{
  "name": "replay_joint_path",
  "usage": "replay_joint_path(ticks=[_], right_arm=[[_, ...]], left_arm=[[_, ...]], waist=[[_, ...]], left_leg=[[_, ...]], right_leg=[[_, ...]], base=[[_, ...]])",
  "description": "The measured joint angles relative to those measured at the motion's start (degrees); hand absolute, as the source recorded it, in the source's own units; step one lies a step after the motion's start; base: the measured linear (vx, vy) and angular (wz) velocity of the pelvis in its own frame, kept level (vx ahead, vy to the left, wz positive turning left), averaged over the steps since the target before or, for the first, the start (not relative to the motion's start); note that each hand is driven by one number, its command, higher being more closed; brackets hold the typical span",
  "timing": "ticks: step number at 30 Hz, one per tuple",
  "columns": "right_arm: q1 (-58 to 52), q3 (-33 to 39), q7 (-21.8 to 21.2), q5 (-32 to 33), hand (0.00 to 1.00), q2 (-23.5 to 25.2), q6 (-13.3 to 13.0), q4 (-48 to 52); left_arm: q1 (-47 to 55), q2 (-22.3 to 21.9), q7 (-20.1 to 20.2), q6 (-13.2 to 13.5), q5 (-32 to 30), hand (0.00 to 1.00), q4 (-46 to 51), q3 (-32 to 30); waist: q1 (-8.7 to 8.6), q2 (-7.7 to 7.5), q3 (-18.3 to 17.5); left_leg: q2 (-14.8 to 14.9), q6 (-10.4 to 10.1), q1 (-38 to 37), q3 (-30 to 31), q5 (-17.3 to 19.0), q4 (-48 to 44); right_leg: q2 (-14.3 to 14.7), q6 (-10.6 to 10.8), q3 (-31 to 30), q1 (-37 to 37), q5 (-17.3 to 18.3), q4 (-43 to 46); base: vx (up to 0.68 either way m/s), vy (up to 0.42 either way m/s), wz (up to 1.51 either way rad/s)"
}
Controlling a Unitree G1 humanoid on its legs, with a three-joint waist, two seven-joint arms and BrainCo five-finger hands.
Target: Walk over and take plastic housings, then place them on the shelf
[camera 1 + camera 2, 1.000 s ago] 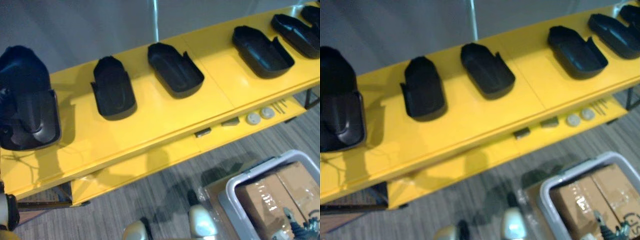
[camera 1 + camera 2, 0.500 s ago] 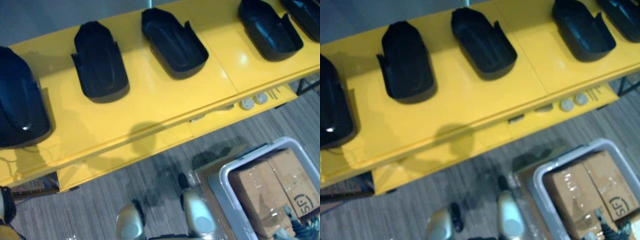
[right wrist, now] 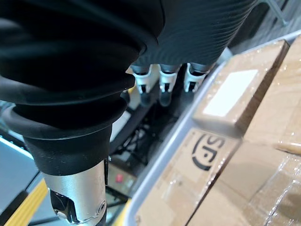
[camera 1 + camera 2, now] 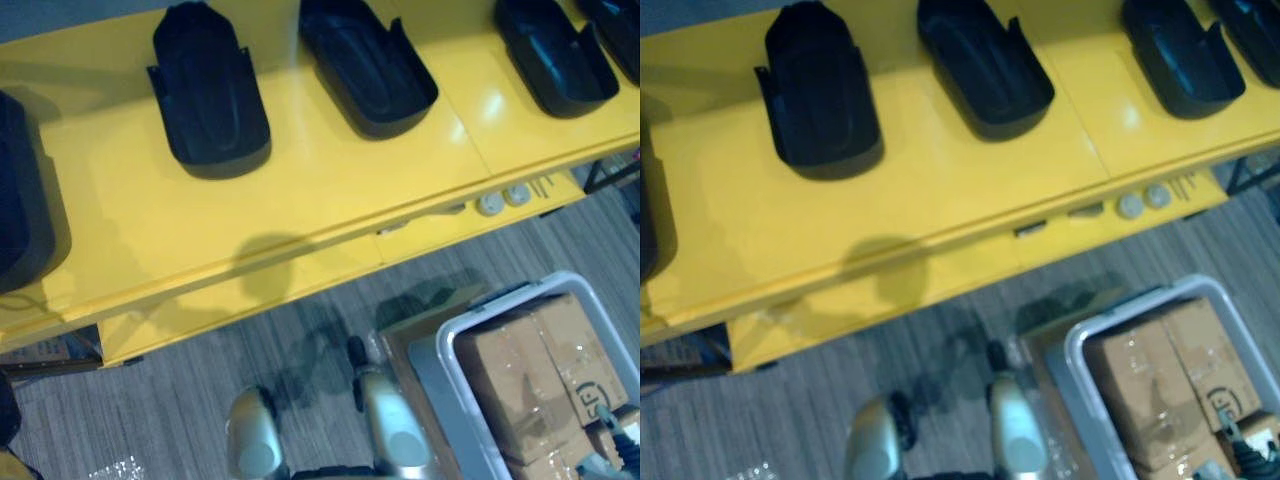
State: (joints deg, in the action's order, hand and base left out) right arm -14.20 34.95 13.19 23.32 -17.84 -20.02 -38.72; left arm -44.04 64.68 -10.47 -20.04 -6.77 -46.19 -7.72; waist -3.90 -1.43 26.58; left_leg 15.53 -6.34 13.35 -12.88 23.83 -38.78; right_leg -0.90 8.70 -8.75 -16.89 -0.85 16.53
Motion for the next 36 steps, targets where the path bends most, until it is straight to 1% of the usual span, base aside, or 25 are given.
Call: replay_joint_path(ticks=[1, 3, 4, 5, 6, 8, 9, 11, 12, 13, 14, 16, 17, 18, 19, 20, 21, 23, 24, 25, 27, 30, 31, 32, 36], right_arm=[[0.0, 0.0, -0.02, 0.0, 0.0, 0.0, -0.01, 0.1], [0.0, 0.0, -0.05, 0.03, 0.0, 0.0, -0.29, 0.99], [0.02, -0.02, -0.08, 0.03, 0.0, 0.0, -0.36, 1.36], [0.11, -0.04, -0.41, 0.05, 0.0, 0.0, -1.12, 1.98], [0.27, -0.07, -0.67, 0.04, 0.0, 0.0, -1.71, 2.14], [1.52, -0.34, -0.82, 0.03, 0.0, 0.0, -3.23, 2.3], [1.72, -0.48, -0.84, 0.01, 0.0, -0.01, -3.72, 2.33], [2.46, -1.28, -0.99, 0.0, 0.0, -0.01, -4.94, 2.49], [2.69, -1.72, -1.02, -0.05, 0.0, -0.01, -5.01, 2.68], [3.39, -2.71, -1.05, -0.54, 0.0, -0.01, -5.02, 2.9], [4.0, -3.74, -1.08, -1.74, 0.0, 0.03, -5.02, 3.11], [4.45, -4.84, -1.04, -2.93, 0.0, 0.43, -5.0, 3.81], [4.27, -4.96, -0.76, -4.55, 0.0, 1.58, -4.85, 4.45], [4.22, -4.96, -0.48, -5.3, 0.0, 2.17, -4.67, 4.45], [4.02, -5.13, -0.14, -6.57, 0.0, 3.66, -4.41, 4.45], [3.22, -5.24, 0.8, -8.04, 0.0, 5.56, -4.02, 4.58], [2.53, -5.18, 1.36, -8.67, 0.0, 6.63, -3.76, 4.77], [-1.27, -4.42, 3.61, -10.8, 0.0, 11.42, -3.28, 6.44], [-2.03, -4.18, 4.05, -11.07, 0.0, 12.44, -3.17, 6.82], [-2.68, -3.55, 4.46, -11.29, 0.0, 13.64, -2.97, 6.93], [-3.16, -2.06, 4.51, -12.65, 0.0, 15.3, -2.08, 6.91], [-3.31, -1.37, 4.5, -13.0, 0.0, 16.18, -1.87, 6.65], [-3.42, -1.35, 4.5, -12.92, 0.0, 16.24, -1.53, 6.65], [-3.62, -1.35, 4.5, -12.92, 0.0, 16.21, -1.41, 6.64], [-5.11, -1.47, 4.74, -12.77, 0.0, 16.0, -1.12, 6.22]], left_arm=[[-0.58, 0.0, -0.97, 0.53, 0.15, 0.0, 0.03, 0.0], [-2.9, 0.01, -7.87, 3.62, 1.91, 0.0, 0.64, 0.0], [-3.41, 0.01, -9.5, 4.35, 2.11, 0.0, 1.13, 0.0], [-3.86, 0.01, -13.29, 6.02, 2.33, 0.0, 2.79, 0.04], [-4.03, 0.01, -15.46, 7.17, 2.44, 0.0, 3.62, 0.04], [-5.75, 0.0, -23.64, 11.34, 4.33, 0.0, 6.89, 0.18], [-6.32, 0.0, -25.57, 12.57, 4.64, 1.0, 7.47, 0.29], [-7.88, 0.0, -32.73, 17.86, 6.98, 1.0, 10.31, 1.52], [-7.89, 0.0, -34.14, 19.17, 7.09, 1.0, 11.52, 1.52], [-7.87, -0.02, -36.07, 21.67, 8.87, 1.0, 14.2, 1.5], [-7.49, -0.03, -36.7, 24.88, 11.84, 1.0, 17.04, 1.07], [-4.82, -0.53, -35.54, 28.24, 16.51, 1.0, 22.67, -1.66], [1.04, -3.05, -33.38, 30.53, 19.12, 1.0, 29.86, -6.87], [4.12, -4.31, -31.76, 31.15, 20.43, 1.0, 32.95, -9.03], [11.85, -7.69, -28.85, 31.76, 22.2, 1.0, 39.14, -13.71], [20.3, -12.63, -25.29, 32.24, 24.78, 1.0, 45.39, -17.76], [24.34, -15.55, -23.33, 32.27, 25.58, 1.0, 48.16, -19.34], [39.77, -28.48, -16.51, 32.57, 27.37, 1.0, 57.78, -23.46], [43.46, -31.82, -14.6, 32.9, 27.31, 1.0, 59.43, -24.06], [48.14, -36.44, -11.77, 33.31, 27.18, 1.0, 61.19, -24.14], [60.06, -47.2, -6.33, 33.42, 26.99, 1.0, 63.7, -22.32], [67.16, -53.98, -1.63, 33.74, 26.98, 1.0, 63.91, -18.39], [69.38, -55.36, -1.7, 33.72, 24.93, 1.0, 63.9, -16.54], [70.32, -55.88, -1.69, 33.72, 23.66, 1.0, 63.88, -15.88], [72.48, -57.08, -0.02, 34.44, 23.7, 1.0, 62.63, -13.68]], waist=[[0.0, 0.0, 0.0], [-0.03, 0.0, 0.0], [-0.04, 0.0, 0.0], [-0.07, 0.0, 0.0], [-0.11, 0.0, 0.0], [-0.18, -0.05, -0.03], [-0.21, -0.08, -0.04], [-0.37, -0.18, -0.14], [-0.38, -0.18, -0.14], [-0.33, -0.17, -0.25], [-0.18, -0.08, -0.5], [-0.18, 0.07, -1.03], [-0.2, 0.36, -2.48], [-0.07, 0.44, -3.14], [0.15, 0.64, -4.41], [0.52, 1.17, -6.04], [0.93, 1.39, -6.8], [3.36, 1.77, -9.17], [4.0, 1.81, -9.4], [4.62, 1.77, -9.56], [5.68, 1.23, -9.93], [6.4, 1.09, -10.29], [6.28, 1.26, -10.36], [6.29, 1.46, -10.34], [6.2, 3.0, -11.6]], left_leg=[[-0.01, 0.0, 0.0, 0.01, 0.0, 0.01], [-0.1, 0.0, -0.08, -0.01, 0.0, 0.14], [-0.12, 0.0, -0.11, -0.01, -0.01, 0.2], [-0.18, 0.01, -0.22, -0.04, -0.02, 0.35], [-0.21, 0.01, -0.27, -0.05, -0.04, 0.43], [-0.64, -0.09, -0.54, -0.06, -0.46, 1.26], [-0.94, -0.07, -0.7, -0.04, -0.77, 1.72], [-2.52, -0.19, -2.87, -0.02, -2.49, 5.25], [-2.79, -0.21, -3.57, 0.01, -2.86, 6.2], [-3.13, -0.32, -4.71, 0.1, -3.47, 7.76], [-3.3, -0.51, -5.64, 0.15, -4.02, 9.09], [-3.6, -0.6, -6.23, 0.65, -4.82, 10.63], [-4.25, -0.69, -6.62, 1.35, -5.77, 12.73], [-4.41, -0.77, -6.91, 1.55, -6.14, 13.47], [-4.7, -0.92, -8.04, 1.96, -6.8, 14.99], [-4.91, -1.09, -8.93, 3.05, -7.12, 16.35], [-4.97, -1.15, -9.43, 3.41, -7.26, 16.98], [-5.23, -1.36, -10.93, 4.93, -7.59, 18.77], [-5.36, -1.36, -11.29, 5.6, -7.6, 18.99], [-5.63, -1.37, -11.3, 6.67, -7.75, 19.12], [-6.41, -1.24, -11.05, 8.63, -7.93, 19.04], [-6.86, -1.27, -9.01, 10.44, -7.82, 17.96], [-7.06, -1.26, -8.04, 10.95, -7.77, 17.3], [-7.03, -1.18, -7.91, 11.1, -7.6, 16.91], [-6.68, -0.8, -7.22, 10.99, -6.6, 15.33]], right_leg=[[-0.01, 0.0, 0.01, 0.0, 0.0, 0.02], [-0.1, -0.01, 0.0, 0.0, 0.01, 0.11], [-0.11, -0.01, 0.0, 0.0, 0.02, 0.15], [-0.15, -0.04, 0.0, 0.01, 0.04, 0.23], [-0.16, -0.06, 0.0, 0.01, 0.05, 0.28], [-0.42, -0.07, 0.01, 0.02, 0.06, 0.31], [-0.65, -0.07, 0.07, 0.05, 0.06, 0.3], [-1.95, -0.11, 0.52, 1.55, 0.08, -0.67], [-2.16, -0.11, 0.68, 2.25, 0.08, -1.13], [-2.39, -0.13, 0.92, 3.4, 0.07, -1.89], [-2.47, -0.32, 1.14, 4.31, -0.06, -2.74], [-2.83, -0.53, 2.21, 5.2, -0.24, -3.79], [-3.35, -0.57, 3.04, 5.84, -0.26, -4.78], [-3.56, -0.58, 3.53, 6.23, -0.27, -5.21], [-3.86, -0.61, 4.2, 7.51, -0.26, -6.14], [-4.06, -0.62, 5.49, 9.09, -0.25, -7.52], [-4.14, -0.63, 6.13, 9.82, -0.25, -7.88], [-4.41, -0.79, 8.53, 12.3, -0.15, -9.74], [-4.51, -0.82, 9.16, 13.06, -0.13, -10.23], [-4.8, -0.93, 10.38, 13.94, -0.06, -10.68], [-5.3, -1.28, 12.4, 15.22, 0.15, -11.22], [-5.98, -1.53, 14.02, 15.23, 0.33, -11.43], [-6.12, -1.52, 14.84, 15.34, 0.33, -11.45], [-6.1, -1.54, 15.02, 15.51, 0.34, -11.45], [-5.91, -1.67, 15.18, 15.84, 0.45, -11.87]], base=[[0.0, 0.0, 0.0], [0.0, 0.0, 0.0], [0.0, 0.0, 0.0], [0.0, 0.0, 0.0], [0.0, 0.0, 0.0], [0.01, 0.001, 0.03], [0.03, -0.005, 0.12], [0.05, -0.013, 0.19], [0.06, -0.02, 0.18], [0.05, -0.024, 0.13], [0.05, -0.031, 0.13], [0.06, -0.025, 0.22], [0.08, -0.014, 0.32], [0.12, -0.009, 0.37], [0.13, -0.002, 0.36], [0.13, -0.001, 0.4], [0.13, 0.002, 0.45], [0.13, 0.01, 0.4], [0.1, 0.018, 0.42], [0.07, 0.021, 0.54], [0.03, 0.011, 0.5], [-0.04, 0.041, 0.34], [-0.07, 0.024, 0.21], [-0.06, 0.021, 0.14], [-0.03, 0.02, 0.02]])
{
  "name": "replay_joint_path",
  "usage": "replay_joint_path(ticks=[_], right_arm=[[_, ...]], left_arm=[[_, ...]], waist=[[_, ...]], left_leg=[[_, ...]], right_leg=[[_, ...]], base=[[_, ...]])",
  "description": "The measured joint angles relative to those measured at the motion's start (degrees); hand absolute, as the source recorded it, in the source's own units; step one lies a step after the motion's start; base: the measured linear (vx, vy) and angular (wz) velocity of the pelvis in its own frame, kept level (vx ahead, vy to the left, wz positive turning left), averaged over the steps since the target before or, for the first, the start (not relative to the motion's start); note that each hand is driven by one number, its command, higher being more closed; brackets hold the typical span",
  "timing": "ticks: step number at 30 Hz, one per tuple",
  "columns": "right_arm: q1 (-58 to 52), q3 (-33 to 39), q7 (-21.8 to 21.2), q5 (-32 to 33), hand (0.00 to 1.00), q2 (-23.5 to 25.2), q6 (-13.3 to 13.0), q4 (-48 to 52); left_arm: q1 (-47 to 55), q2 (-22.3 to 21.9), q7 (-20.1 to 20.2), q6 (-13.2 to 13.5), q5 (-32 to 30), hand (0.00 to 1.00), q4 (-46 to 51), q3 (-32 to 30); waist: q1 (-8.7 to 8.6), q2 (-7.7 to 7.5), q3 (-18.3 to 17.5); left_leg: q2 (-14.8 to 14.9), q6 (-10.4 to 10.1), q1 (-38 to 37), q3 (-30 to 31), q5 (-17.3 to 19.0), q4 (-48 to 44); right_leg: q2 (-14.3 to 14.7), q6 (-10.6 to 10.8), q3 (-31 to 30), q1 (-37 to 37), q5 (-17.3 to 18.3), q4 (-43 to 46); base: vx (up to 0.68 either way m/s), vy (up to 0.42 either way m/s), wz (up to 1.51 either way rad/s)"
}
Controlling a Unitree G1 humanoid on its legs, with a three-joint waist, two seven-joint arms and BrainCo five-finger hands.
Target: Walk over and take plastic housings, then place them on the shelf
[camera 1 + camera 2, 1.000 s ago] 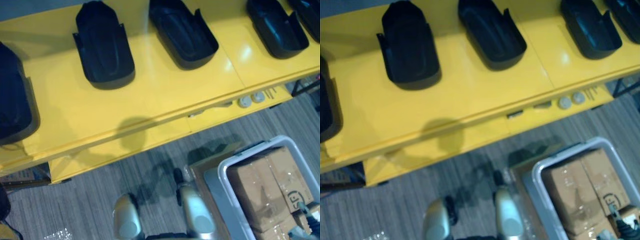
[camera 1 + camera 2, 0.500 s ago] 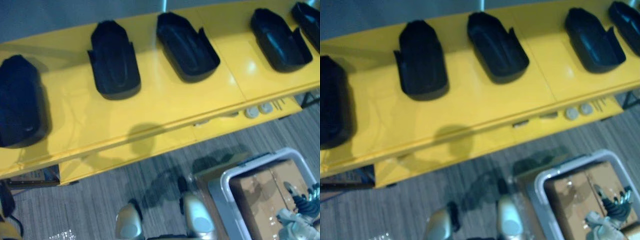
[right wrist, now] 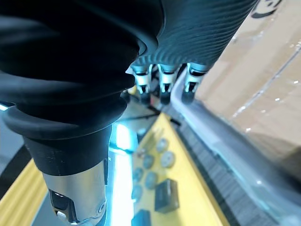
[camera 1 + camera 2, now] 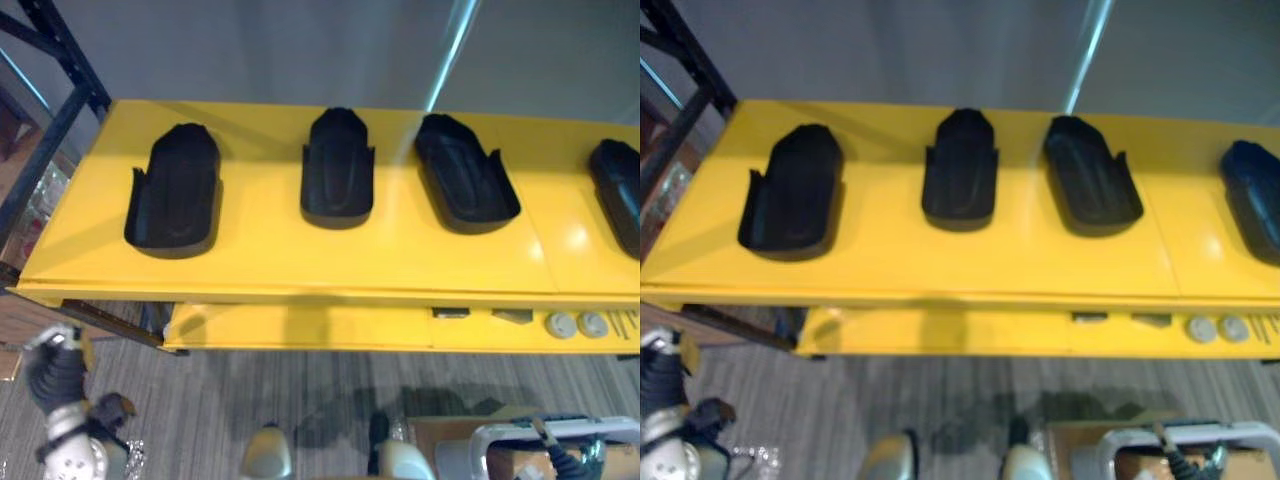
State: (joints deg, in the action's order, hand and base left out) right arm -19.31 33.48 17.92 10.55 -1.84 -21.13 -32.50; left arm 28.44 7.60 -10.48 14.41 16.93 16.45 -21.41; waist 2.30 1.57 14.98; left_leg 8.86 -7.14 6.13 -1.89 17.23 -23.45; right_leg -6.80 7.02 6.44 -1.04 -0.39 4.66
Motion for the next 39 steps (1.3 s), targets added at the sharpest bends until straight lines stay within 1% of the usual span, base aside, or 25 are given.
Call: replay_joint_path(ticks=[2, 4, 6, 7, 8, 10, 13, 16, 18, 20, 22, 24, 26, 29, 30, 37, 39], right_arm=[[-0.27, -0.55, 0.94, 0.04, 0.0, -1.05, -0.17, -2.42], [-0.29, -0.62, 0.98, 0.61, 0.0, -1.5, -0.38, -3.79], [-0.26, -1.41, 0.97, 0.99, 0.0, -2.26, -0.48, -4.68], [-0.25, -1.39, 0.98, 1.08, 0.0, -2.67, -0.6, -4.86], [-0.18, -1.39, 0.97, 1.1, 0.0, -3.14, -0.86, -5.18], [0.18, -1.34, 0.98, 1.1, 0.0, -3.96, -1.51, -5.82], [1.3, -0.8, 1.01, 2.21, 0.0, -4.89, -1.69, -7.19], [1.8, -0.32, 0.95, 2.19, 0.0, -5.05, -1.7, -7.47], [2.09, 0.63, 0.93, 2.19, 0.0, -5.21, -1.81, -8.91], [2.19, 1.36, 0.93, 2.19, 0.0, -5.28, -1.81, -10.3], [2.21, 1.39, 0.93, 2.17, 0.0, -5.35, -1.81, -11.02], [2.27, 1.43, 0.93, 2.17, 0.0, -5.35, -1.81, -11.07], [2.43, 2.42, 0.91, 2.18, 0.0, -5.35, -1.81, -11.08], [2.52, 3.84, 0.89, 2.18, 0.0, -5.57, -1.81, -11.09], [2.63, 4.17, 0.84, 2.18, 0.0, -5.73, -1.81, -11.09], [4.42, 4.85, -0.4, 2.17, 0.0, -7.85, -1.81, -11.08], [4.84, 4.86, -0.5, 2.16, 0.0, -8.21, -1.81, -11.08]], left_arm=[[-0.34, 0.12, 1.36, 0.97, 0.27, 1.0, -1.87, 0.89], [-0.38, 0.75, 2.56, 1.13, 0.96, 1.0, -3.18, 2.38], [-0.89, 1.01, 3.78, 1.63, 1.68, 1.0, -4.45, 3.39], [-1.48, 1.02, 4.25, 1.69, 3.21, 1.0, -4.68, 4.25], [-2.23, 1.09, 4.42, 1.68, 3.44, 1.0, -4.71, 4.68], [-4.07, 1.61, 4.38, 1.68, 3.51, 1.0, -4.9, 4.87], [-7.69, 5.12, 4.11, 1.63, 5.31, 1.0, -7.65, 5.83], [-10.49, 7.05, 3.9, 1.62, 5.75, 1.0, -9.33, 5.98], [-12.57, 9.0, 3.9, 1.61, 8.04, 1.0, -11.3, 5.83], [-14.32, 10.51, 3.7, 1.59, 8.3, 1.0, -13.5, 5.8], [-15.48, 10.69, 2.92, 1.35, 8.06, 1.0, -14.76, 5.79], [-16.97, 11.45, 2.24, 0.36, 7.79, 1.0, -16.2, 5.79], [-18.54, 13.03, 2.07, -0.22, 7.87, 1.0, -18.8, 5.31], [-19.87, 13.88, 2.09, -0.3, 8.04, 1.0, -21.12, 3.65], [-20.3, 14.82, 2.17, -0.41, 8.06, 1.0, -22.26, 3.62], [-22.96, 15.21, 2.73, -0.55, 10.25, 1.0, -28.34, 3.54], [-24.37, 16.08, 2.91, -0.66, 10.58, 1.0, -30.04, 3.55]], waist=[[-0.19, 0.81, -0.46], [-0.3, 1.21, -0.7], [-0.37, 1.27, -0.86], [-0.64, 1.41, -0.81], [-1.11, 1.44, -0.83], [-1.52, 1.45, -0.84], [-1.65, 1.46, -0.84], [-1.92, 1.4, -0.85], [-2.14, 1.42, -0.85], [-2.54, 1.44, -0.84], [-2.99, 1.44, -0.84], [-3.11, 1.47, -0.83], [-3.21, 1.54, -0.78], [-3.34, 1.6, -0.75], [-3.37, 1.64, -0.73], [-3.38, 1.94, -0.42], [-3.4, 2.06, -0.33]], left_leg=[[-0.23, 0.55, -0.01, -0.43, 0.3, 0.05], [-0.31, 0.59, -0.02, -0.73, 0.31, 0.29], [-0.38, 0.49, -0.03, -1.5, 0.14, 1.07], [-0.32, 0.3, -0.03, -1.57, -0.16, 1.22], [-0.29, 0.31, -0.12, -1.62, -0.18, 1.44], [-0.35, 0.32, -0.16, -1.87, -0.31, 1.88], [-0.24, 0.28, -0.33, -3.61, -0.4, 2.05], [-0.29, 0.29, -1.35, -4.78, -0.41, 2.74], [-0.32, 0.29, -2.03, -5.18, -0.41, 3.13], [-0.28, 0.29, -2.12, -5.41, -0.41, 3.17], [-0.27, 0.29, -2.22, -5.71, -0.39, 3.15], [-0.18, 0.28, -2.26, -6.3, -0.37, 3.14], [-0.07, 0.28, -2.23, -6.82, -0.36, 3.09], [-0.05, 0.29, -2.29, -7.1, -0.35, 2.97], [-0.05, 0.29, -2.33, -7.21, -0.35, 2.95], [-0.03, 0.3, -2.35, -8.03, -0.34, 2.96], [-0.05, 0.3, -2.4, -8.07, -0.34, 2.95]], right_leg=[[-0.12, 0.01, -0.15, -0.09, 0.0, 0.0], [-0.16, 0.01, -0.3, -0.34, 0.0, 0.0], [-0.15, 0.05, -0.77, -1.11, -0.03, 0.06], [-0.11, 0.14, -0.75, -1.17, -0.09, 0.06], [-0.07, 0.37, -0.75, -1.17, -0.22, 0.06], [-0.1, 0.33, -0.89, -1.44, -0.2, 0.06], [-0.12, 0.34, -1.87, -1.98, -0.21, 0.07], [-0.29, 0.34, -2.21, -1.92, -0.21, 0.17], [-0.3, 0.34, -2.49, -1.86, -0.21, 0.27], [-0.25, 0.33, -2.93, -1.92, -0.2, 0.27], [-0.25, 0.33, -3.31, -1.94, -0.2, 0.27], [-0.22, 0.33, -3.6, -2.19, -0.2, 0.29], [-0.08, 0.32, -4.22, -2.86, -0.2, 0.91], [-0.04, 0.34, -4.79, -3.0, -0.21, 1.08], [-0.04, 0.34, -4.9, -3.05, -0.21, 1.15], [0.0, 0.33, -5.77, -3.87, -0.2, 1.68], [0.0, 0.33, -5.89, -3.88, -0.2, 1.74]], base=[[-0.01, 0.011, -0.02], [0.02, 0.021, -0.07], [0.05, 0.011, -0.1], [0.07, 0.002, -0.02], [0.08, 0.003, 0.01], [0.08, 0.013, -0.02], [0.08, 0.023, -0.14], [0.04, 0.021, -0.14], [0.02, 0.012, -0.11], [0.0, 0.01, -0.07], [-0.02, 0.011, -0.08], [-0.03, 0.005, -0.12], [-0.03, 0.004, -0.12], [-0.02, 0.016, -0.07], [0.0, 0.011, -0.03], [0.01, 0.011, -0.05], [0.0, 0.008, -0.02]])
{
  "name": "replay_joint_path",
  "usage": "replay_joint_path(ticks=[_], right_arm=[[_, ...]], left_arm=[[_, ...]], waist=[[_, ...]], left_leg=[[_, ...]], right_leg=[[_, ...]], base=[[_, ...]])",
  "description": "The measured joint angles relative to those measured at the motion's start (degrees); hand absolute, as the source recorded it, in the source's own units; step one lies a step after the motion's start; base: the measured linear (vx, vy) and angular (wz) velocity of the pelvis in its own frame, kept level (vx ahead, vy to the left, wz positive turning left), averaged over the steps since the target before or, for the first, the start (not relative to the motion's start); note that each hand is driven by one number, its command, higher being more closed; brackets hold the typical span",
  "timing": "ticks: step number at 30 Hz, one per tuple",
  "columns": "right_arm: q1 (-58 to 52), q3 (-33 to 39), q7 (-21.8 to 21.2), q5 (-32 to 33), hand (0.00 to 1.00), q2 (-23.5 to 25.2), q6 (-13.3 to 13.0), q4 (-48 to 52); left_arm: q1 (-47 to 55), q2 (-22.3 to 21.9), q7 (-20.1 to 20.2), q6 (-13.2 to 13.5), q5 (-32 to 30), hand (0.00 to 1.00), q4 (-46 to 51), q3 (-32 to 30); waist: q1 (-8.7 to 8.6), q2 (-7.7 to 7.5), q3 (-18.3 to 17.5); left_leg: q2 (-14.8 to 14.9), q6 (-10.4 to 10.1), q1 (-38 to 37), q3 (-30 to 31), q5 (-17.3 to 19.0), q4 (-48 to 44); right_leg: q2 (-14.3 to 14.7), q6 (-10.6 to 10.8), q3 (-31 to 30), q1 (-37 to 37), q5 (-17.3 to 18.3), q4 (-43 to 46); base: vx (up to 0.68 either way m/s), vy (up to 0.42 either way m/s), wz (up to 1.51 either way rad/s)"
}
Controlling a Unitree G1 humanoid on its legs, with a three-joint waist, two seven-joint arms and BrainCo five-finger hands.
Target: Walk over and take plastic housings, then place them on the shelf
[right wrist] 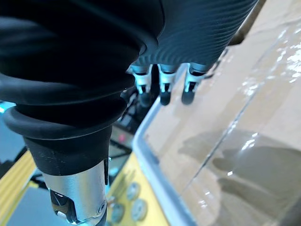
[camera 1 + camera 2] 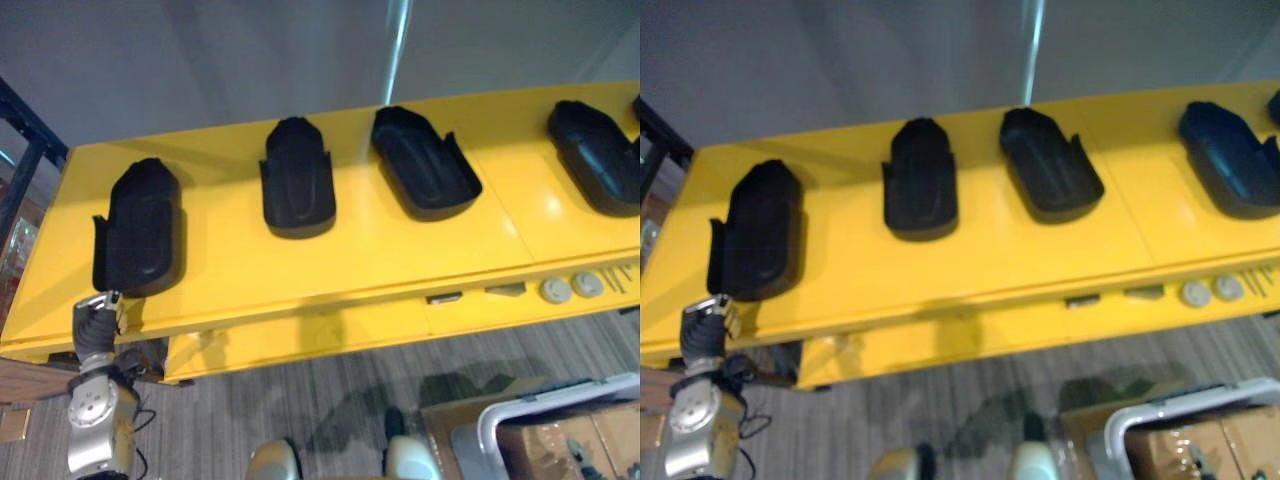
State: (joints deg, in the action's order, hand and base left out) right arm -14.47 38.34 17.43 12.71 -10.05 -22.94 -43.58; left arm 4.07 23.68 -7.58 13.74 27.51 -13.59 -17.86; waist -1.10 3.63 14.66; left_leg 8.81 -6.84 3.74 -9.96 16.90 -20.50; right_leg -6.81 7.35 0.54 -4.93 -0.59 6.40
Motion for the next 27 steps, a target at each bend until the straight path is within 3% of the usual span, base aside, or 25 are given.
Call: replay_joint_path(ticks=[14, 27], right_arm=[[3.46, 1.75, -2.03, 0.01, 0.0, -2.18, 0.17, 0.01], [4.66, 1.75, -2.44, 0.01, 0.0, -3.59, 0.23, 0.03]], left_arm=[[-11.28, 5.85, 1.46, 1.18, 4.16, 1.0, -12.07, -1.88], [-16.01, 7.57, -0.35, 1.06, 6.41, 1.0, -15.25, -2.11]], waist=[[-1.24, -0.58, 4.97], [-1.32, -0.64, 5.67]], left_leg=[[0.0, 0.59, -0.5, -2.06, 0.85, -1.44], [0.04, 0.68, 0.28, -2.82, 1.35, -2.14]], right_leg=[[-0.03, 0.45, -2.25, -1.52, 0.8, 2.58], [-0.03, 0.57, -3.05, -3.19, 1.12, 3.66]], base=[[-0.01, 0.014, -0.07], [0.01, 0.012, -0.03]])
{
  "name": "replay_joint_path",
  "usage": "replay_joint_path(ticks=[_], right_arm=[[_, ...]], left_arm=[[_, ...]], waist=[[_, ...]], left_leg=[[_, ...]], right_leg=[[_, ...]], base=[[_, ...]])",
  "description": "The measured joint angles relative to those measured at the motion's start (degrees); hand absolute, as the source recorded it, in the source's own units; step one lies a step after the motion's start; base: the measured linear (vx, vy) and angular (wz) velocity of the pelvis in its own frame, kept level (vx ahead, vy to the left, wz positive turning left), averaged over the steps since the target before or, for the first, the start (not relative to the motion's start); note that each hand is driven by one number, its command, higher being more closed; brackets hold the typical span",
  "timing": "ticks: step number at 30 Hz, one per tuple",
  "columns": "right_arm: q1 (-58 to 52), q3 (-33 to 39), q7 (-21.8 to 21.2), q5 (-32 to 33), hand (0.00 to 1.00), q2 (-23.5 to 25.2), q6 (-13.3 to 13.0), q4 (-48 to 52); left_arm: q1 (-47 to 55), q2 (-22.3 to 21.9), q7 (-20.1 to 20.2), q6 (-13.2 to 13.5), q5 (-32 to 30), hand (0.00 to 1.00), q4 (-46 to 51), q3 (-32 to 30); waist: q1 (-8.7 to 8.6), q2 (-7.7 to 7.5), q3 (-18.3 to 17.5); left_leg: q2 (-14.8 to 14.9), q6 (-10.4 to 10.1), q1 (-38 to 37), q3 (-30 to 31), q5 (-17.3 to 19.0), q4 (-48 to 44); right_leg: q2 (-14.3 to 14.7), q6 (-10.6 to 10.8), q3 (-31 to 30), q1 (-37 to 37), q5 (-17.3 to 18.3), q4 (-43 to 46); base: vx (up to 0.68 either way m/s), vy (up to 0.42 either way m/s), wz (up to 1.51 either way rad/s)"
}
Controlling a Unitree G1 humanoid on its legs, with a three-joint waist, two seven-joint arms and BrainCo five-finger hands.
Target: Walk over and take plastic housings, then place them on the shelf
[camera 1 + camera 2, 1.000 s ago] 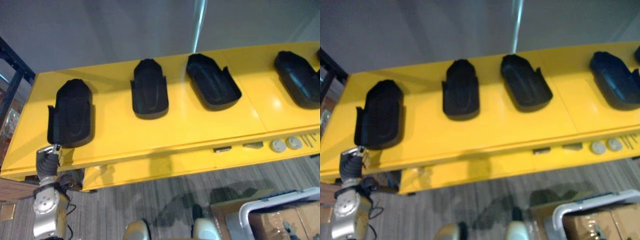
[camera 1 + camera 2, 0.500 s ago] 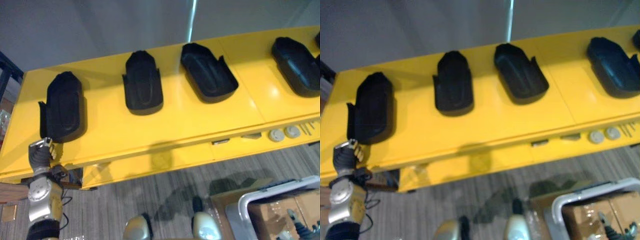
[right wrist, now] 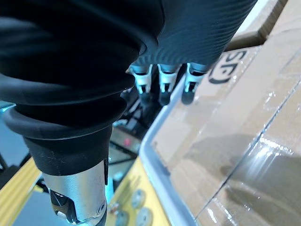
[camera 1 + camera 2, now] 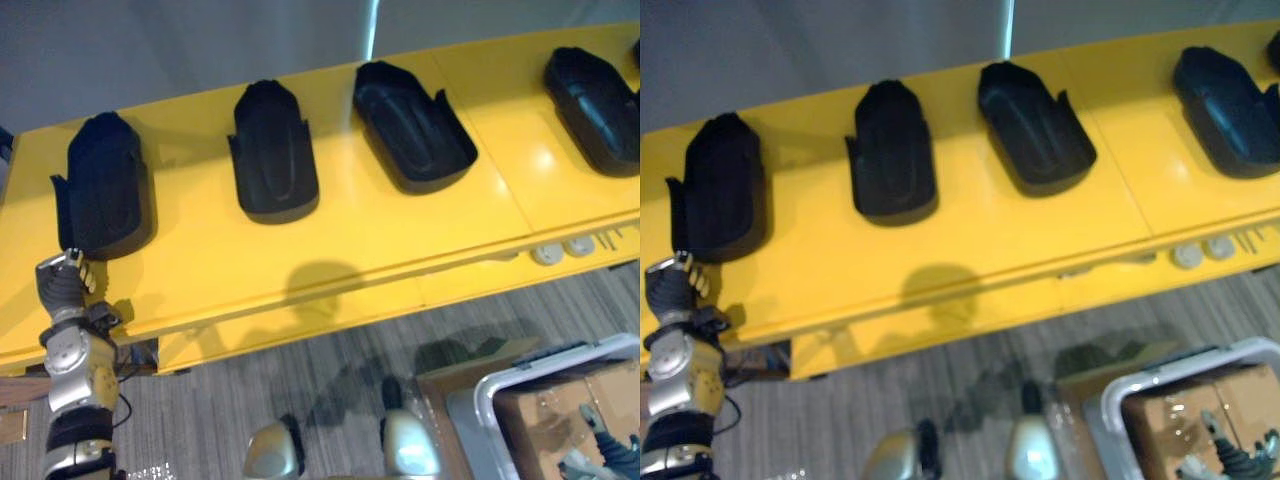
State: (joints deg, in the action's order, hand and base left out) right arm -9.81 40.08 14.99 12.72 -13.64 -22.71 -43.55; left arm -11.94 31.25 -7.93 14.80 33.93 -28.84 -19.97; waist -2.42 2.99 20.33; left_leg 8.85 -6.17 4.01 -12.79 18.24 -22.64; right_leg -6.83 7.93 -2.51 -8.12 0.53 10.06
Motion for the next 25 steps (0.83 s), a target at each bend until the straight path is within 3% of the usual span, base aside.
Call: replay_joint_path(ticks=[6, 9, 12, 13, 19, 22, 25], right_arm=[[-0.02, 0.01, 0.0, 0.03, 0.0, 0.03, -0.73, -0.04], [-0.11, 0.2, 0.65, 0.0, 0.0, 0.51, -4.21, 0.89], [-0.2, 0.31, 2.98, 0.0, 0.0, 2.13, -6.4, 8.43], [-0.23, 0.31, 3.88, -0.01, 0.0, 2.39, -6.98, 11.56], [0.06, -3.18, 7.92, -3.41, 0.0, 2.87, -6.9, 23.03], [1.18, -7.22, 10.1, -7.21, 0.0, 3.63, -6.15, 25.62], [2.31, -10.6, 11.63, -9.93, 0.0, 3.7, -4.28, 26.56]], left_arm=[[0.62, 1.12, -0.77, 0.08, 1.7, 1.0, -1.11, -0.22], [4.98, 0.05, -1.94, 0.16, 1.71, 1.0, 2.72, -2.69], [12.63, -4.43, -3.4, 1.21, 1.65, 1.0, 9.24, -6.76], [14.98, -7.07, -4.25, 1.83, 1.6, 0.0, 10.9, -8.32], [27.3, -20.51, -5.99, 2.19, 1.3, 0.0, 12.0, -13.82], [31.27, -23.61, -6.88, 1.68, 1.0, 0.0, 11.88, -13.87], [31.55, -25.21, -6.52, 1.07, 0.8, 0.0, 9.87, -13.82]], waist=[[0.09, 0.03, 0.01], [0.16, 0.02, 0.0], [0.77, 0.15, -0.11], [1.99, 0.19, -0.18], [5.35, 0.62, -4.22], [6.5, 0.47, -6.35], [6.5, 0.26, -7.64]], left_leg=[[-0.01, 0.02, 0.03, 0.35, 0.13, -0.09], [-0.17, 0.05, -0.15, 1.54, 0.1, 0.12], [-0.59, 0.17, -0.34, 3.15, -0.13, 0.79], [-0.95, 0.15, -1.19, 3.39, -0.58, 1.88], [-1.52, -0.42, -4.46, 6.92, -2.46, 6.49], [-1.41, -0.93, -5.42, 7.61, -3.34, 8.35], [-1.49, -0.92, -6.14, 7.65, -4.28, 9.77]], right_leg=[[-0.06, 0.03, 0.35, 0.24, 0.07, -0.01], [-0.25, 0.2, 1.55, 1.33, 0.52, -0.2], [-0.76, 0.33, 3.43, 2.68, 1.02, -0.79], [-1.03, 0.41, 3.89, 3.54, 1.11, -1.28], [-1.45, 0.41, 9.04, 9.48, 1.01, -6.25], [-1.36, 0.36, 10.58, 11.33, 0.98, -7.82], [-2.07, 0.35, 11.85, 12.27, 0.94, -8.39]], base=[[0.0, 0.004, 0.02], [0.03, 0.009, 0.2], [0.06, 0.013, 0.29], [0.07, 0.009, 0.26], [0.11, -0.018, 0.36], [0.07, -0.039, 0.24], [0.01, -0.005, 0.13]])
